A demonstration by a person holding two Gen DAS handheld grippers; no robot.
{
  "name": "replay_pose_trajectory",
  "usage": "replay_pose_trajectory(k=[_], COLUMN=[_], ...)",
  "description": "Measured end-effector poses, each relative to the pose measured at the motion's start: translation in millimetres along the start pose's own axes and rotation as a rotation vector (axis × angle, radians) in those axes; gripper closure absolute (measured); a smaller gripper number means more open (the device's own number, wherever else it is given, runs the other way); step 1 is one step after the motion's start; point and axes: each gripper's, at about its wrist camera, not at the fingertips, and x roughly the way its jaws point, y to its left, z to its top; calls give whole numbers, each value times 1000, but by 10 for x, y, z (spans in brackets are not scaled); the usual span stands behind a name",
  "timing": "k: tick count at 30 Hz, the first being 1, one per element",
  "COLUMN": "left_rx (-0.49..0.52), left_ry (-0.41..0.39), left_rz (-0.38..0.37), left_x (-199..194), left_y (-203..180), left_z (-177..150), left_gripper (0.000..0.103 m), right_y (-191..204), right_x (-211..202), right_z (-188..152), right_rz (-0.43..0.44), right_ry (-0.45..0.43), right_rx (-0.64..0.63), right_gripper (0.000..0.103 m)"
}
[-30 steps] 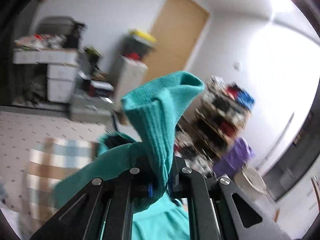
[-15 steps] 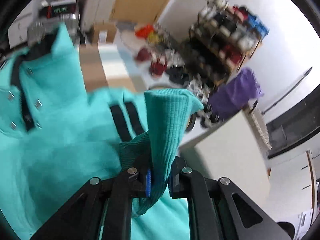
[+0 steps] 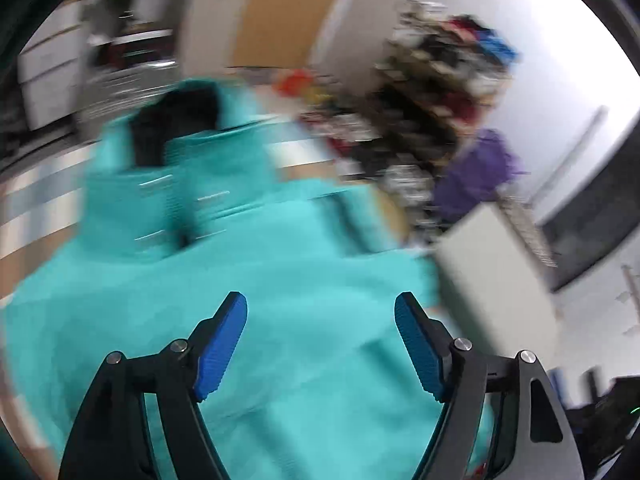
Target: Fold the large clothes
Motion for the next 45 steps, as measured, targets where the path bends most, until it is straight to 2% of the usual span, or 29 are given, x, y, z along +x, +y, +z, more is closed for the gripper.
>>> replay_pose_trajectory(k=[1, 3, 6, 7, 8, 10, 14, 18, 20, 22, 24, 25, 26, 27, 30, 31, 34, 40, 45], left_rx=[-40, -133, -271, -329, -340, -279, -142, -208, -200, -129, -65, -55, -51, -44, -20, -10, 13, 70, 90], left_ry=[25, 68, 98, 123, 123, 89, 70, 22, 29, 31, 42, 43, 44, 44, 33, 35, 52, 103, 156], left_rz=[62, 122, 165, 169, 154, 171, 289, 260, 248, 279, 312, 311, 303, 292, 250, 247, 245, 249, 303], left_x=[28, 41, 130, 188, 202, 195, 218, 76, 150, 205, 197, 207, 204, 200, 197, 210, 269, 319, 299], left_y=[236, 616, 999, 1111, 1158, 1054, 752, 666, 715, 625, 550, 553, 546, 542, 630, 634, 740, 793, 914], left_z=[-95, -310, -543, -647, -712, -760, -872, -995, -1019, -1028, -1061, -1060, -1069, -1080, -1083, -1065, -928, -849, -808], left_gripper=[30, 31, 31, 31, 32, 32, 31, 31, 31, 31, 31, 30, 30, 30, 30, 30, 30, 30, 29], right_y=[17, 51, 109, 130, 157, 219, 347, 560, 781, 955, 1065, 1087, 1091, 1099, 1000, 937, 866, 647, 748], right_x=[14, 39, 71, 84, 99, 150, 367, 707, 1000, 1310, 1700, 1922, 2073, 2243, 2640, 2685, 2620, 2406, 2224], right_z=[-7, -27, -62, -75, -92, -144, -263, -285, -299, -373, -487, -553, -601, -651, -837, -906, -971, -1014, -1202], right_rz=[1, 1, 2, 3, 3, 5, -9, -18, 1, -69, -104, -127, -146, -176, -230, -233, -223, -191, -194], right_ry=[6, 15, 31, 39, 46, 74, 178, 308, 381, 406, 476, 523, 552, 582, 684, 710, 650, 627, 612], right_rx=[-6, -30, -70, -87, -105, -148, -266, -360, -497, -658, -797, -852, -889, -932, -996, -999, -994, -797, -809], right_gripper=[0, 0, 0, 0, 0, 0, 0, 0, 0, 0, 0, 2, 12, 15, 16, 14, 12, 12, 12])
